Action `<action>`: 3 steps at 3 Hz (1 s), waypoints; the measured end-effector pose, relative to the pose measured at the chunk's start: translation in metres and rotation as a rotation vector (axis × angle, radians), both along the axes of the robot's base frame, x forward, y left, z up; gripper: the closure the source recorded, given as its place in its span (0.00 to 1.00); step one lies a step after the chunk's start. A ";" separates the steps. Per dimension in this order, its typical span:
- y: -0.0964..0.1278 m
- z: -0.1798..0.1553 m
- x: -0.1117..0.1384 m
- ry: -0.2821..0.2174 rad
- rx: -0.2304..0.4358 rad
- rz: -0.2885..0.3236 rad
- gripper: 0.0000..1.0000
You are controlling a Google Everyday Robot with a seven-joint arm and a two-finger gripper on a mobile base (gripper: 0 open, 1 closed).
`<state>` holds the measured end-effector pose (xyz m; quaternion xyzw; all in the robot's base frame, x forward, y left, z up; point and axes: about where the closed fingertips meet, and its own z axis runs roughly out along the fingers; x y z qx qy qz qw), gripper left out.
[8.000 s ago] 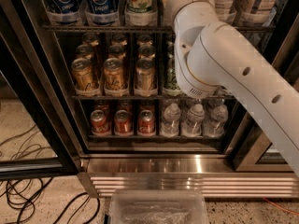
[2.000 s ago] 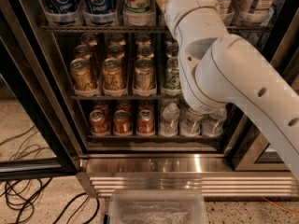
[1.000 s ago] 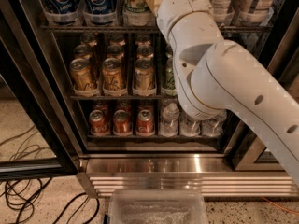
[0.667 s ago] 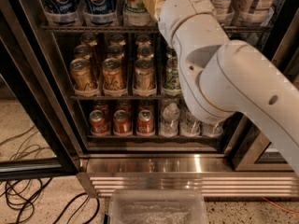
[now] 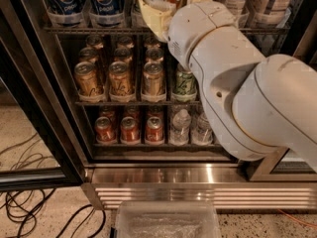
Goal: Pick 7up can from top shelf of fridge
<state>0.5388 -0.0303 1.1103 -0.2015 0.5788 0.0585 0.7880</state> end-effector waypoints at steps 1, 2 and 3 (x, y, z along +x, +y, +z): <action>0.000 0.000 0.000 0.000 0.000 0.000 1.00; 0.002 -0.002 0.002 0.020 0.002 0.037 1.00; 0.005 -0.004 0.003 0.028 -0.002 0.068 1.00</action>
Offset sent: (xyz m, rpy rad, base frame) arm 0.0043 0.0009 -0.0136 0.0335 0.3700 0.6618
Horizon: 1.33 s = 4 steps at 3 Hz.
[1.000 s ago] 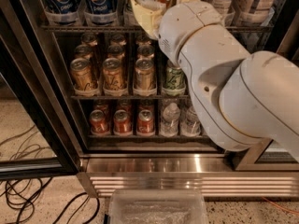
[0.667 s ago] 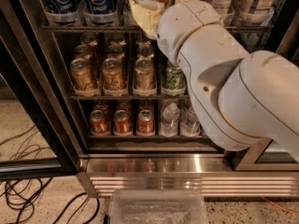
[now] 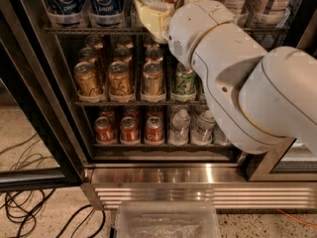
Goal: Pick 7up can from top shelf of fridge
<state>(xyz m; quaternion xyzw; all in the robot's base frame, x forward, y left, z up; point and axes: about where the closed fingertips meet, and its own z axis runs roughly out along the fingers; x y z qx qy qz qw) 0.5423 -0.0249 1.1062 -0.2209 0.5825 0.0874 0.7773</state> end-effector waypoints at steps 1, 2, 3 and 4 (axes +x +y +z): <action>0.000 0.000 0.000 0.000 0.000 0.000 1.00; 0.005 0.000 -0.002 0.008 -0.009 0.054 1.00; 0.007 0.000 -0.003 0.015 -0.001 0.083 1.00; 0.007 0.000 -0.003 0.015 -0.001 0.083 1.00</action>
Offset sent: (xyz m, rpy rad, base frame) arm -0.0229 0.0136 0.0142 -0.0733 0.0709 0.4349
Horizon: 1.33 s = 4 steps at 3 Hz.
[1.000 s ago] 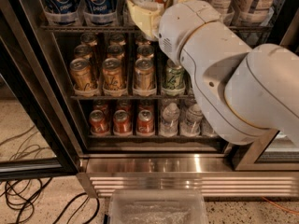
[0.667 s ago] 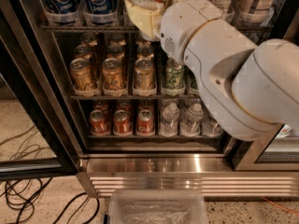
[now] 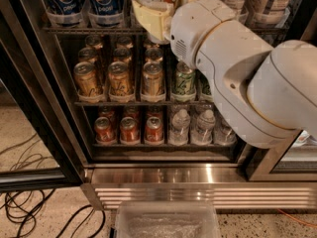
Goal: Pick 7up can from top shelf of fridge
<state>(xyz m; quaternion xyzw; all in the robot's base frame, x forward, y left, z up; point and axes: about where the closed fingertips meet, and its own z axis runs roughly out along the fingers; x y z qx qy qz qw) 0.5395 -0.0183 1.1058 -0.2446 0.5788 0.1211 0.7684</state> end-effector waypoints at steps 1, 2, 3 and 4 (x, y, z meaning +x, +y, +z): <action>0.003 0.000 -0.005 0.011 -0.006 0.052 1.00; 0.006 -0.003 -0.006 0.020 -0.001 0.078 1.00; 0.006 -0.003 -0.006 0.020 -0.001 0.078 1.00; 0.005 -0.004 -0.011 0.032 -0.004 0.131 1.00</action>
Offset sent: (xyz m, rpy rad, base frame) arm -0.0693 -0.0292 0.0009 -0.0095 0.2135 0.6036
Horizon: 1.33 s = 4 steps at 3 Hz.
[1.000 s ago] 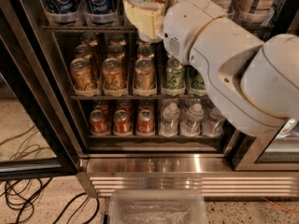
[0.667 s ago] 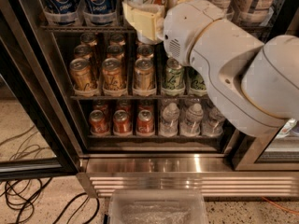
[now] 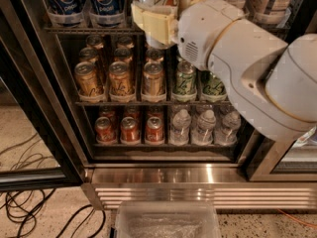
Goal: Pick 7up can from top shelf of fridge
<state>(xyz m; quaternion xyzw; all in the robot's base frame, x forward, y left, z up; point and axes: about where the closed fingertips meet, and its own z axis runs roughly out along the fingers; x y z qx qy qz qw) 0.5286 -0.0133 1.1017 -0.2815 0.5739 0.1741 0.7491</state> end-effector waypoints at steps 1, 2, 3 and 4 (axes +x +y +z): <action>0.001 -0.001 -0.002 0.002 -0.003 0.027 1.00; 0.003 0.001 -0.004 0.002 -0.006 0.040 1.00; 0.007 0.002 -0.005 -0.008 -0.015 0.052 1.00; 0.007 0.002 -0.005 -0.008 -0.015 0.052 1.00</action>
Offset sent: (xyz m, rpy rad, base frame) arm -0.1047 -0.1288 -0.0067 -0.1070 0.3249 0.6802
